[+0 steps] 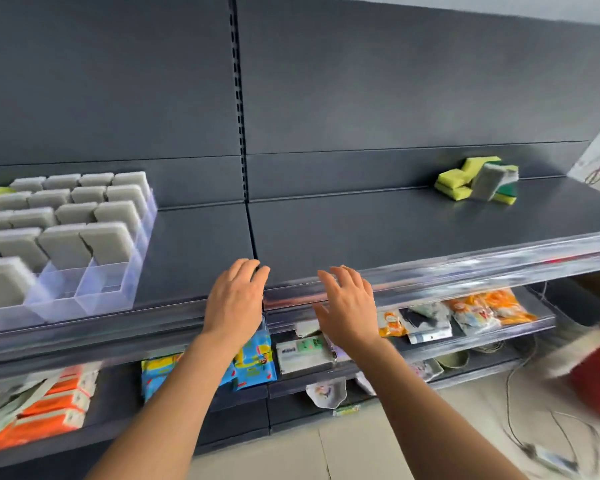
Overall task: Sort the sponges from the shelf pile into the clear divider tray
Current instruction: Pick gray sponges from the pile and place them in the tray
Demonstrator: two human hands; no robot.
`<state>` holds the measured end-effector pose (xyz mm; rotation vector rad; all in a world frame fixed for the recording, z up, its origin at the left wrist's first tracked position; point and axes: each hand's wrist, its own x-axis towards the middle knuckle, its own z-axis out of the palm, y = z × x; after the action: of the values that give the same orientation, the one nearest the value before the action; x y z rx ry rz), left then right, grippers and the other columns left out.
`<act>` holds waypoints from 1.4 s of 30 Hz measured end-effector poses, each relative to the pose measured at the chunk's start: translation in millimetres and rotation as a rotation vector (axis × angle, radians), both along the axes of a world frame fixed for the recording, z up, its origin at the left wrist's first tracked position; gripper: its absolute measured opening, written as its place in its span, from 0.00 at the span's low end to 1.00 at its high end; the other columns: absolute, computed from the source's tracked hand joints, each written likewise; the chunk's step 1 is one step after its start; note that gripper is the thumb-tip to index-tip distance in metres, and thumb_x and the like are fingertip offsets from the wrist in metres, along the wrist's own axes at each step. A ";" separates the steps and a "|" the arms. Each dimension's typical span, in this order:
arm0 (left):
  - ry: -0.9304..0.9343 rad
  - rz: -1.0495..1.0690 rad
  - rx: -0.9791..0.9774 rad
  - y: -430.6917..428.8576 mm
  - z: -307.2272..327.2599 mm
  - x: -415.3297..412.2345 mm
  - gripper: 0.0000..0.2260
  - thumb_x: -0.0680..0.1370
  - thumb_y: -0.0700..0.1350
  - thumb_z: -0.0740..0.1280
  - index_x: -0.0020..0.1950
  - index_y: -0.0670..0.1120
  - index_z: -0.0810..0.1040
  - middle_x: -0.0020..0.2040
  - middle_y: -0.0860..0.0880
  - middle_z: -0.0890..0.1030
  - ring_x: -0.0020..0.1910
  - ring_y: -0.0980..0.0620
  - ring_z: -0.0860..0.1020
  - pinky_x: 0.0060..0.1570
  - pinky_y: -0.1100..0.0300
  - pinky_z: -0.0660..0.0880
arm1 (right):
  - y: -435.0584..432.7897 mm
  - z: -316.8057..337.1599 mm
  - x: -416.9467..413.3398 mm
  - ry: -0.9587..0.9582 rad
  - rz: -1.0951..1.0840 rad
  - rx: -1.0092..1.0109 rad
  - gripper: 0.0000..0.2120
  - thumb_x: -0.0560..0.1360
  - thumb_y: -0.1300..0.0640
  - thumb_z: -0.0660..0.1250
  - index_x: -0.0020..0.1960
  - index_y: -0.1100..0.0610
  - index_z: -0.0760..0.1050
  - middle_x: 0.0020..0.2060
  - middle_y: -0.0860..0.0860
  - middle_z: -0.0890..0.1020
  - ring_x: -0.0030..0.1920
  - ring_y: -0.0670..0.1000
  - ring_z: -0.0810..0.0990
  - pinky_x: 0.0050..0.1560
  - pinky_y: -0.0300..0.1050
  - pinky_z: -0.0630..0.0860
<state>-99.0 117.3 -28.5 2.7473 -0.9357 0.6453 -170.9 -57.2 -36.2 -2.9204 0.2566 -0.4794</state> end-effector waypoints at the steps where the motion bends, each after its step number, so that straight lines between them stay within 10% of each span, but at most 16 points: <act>1: 0.003 -0.015 -0.001 -12.3 0.0 -1.9 0.25 0.57 0.35 0.79 0.53 0.42 0.80 0.50 0.45 0.81 0.51 0.45 0.79 0.46 0.54 0.78 | -10.8 -0.1 -5.2 0.004 -0.013 0.000 0.25 0.76 0.50 0.64 0.71 0.53 0.63 0.70 0.53 0.66 0.72 0.55 0.59 0.70 0.51 0.57; 42: 0.173 -0.354 -0.049 -534.2 21.7 141.6 0.20 0.76 0.45 0.66 0.67 0.45 0.69 0.66 0.49 0.71 0.66 0.49 0.66 0.61 0.56 0.67 | -498.6 14.3 86.5 0.014 -0.432 0.010 0.26 0.72 0.50 0.68 0.67 0.55 0.68 0.63 0.54 0.72 0.67 0.56 0.66 0.64 0.50 0.62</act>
<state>42.6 -416.9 -6.8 2.4550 -1.2977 0.3569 -84.3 -555.8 -21.9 -2.8536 0.8975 -0.5114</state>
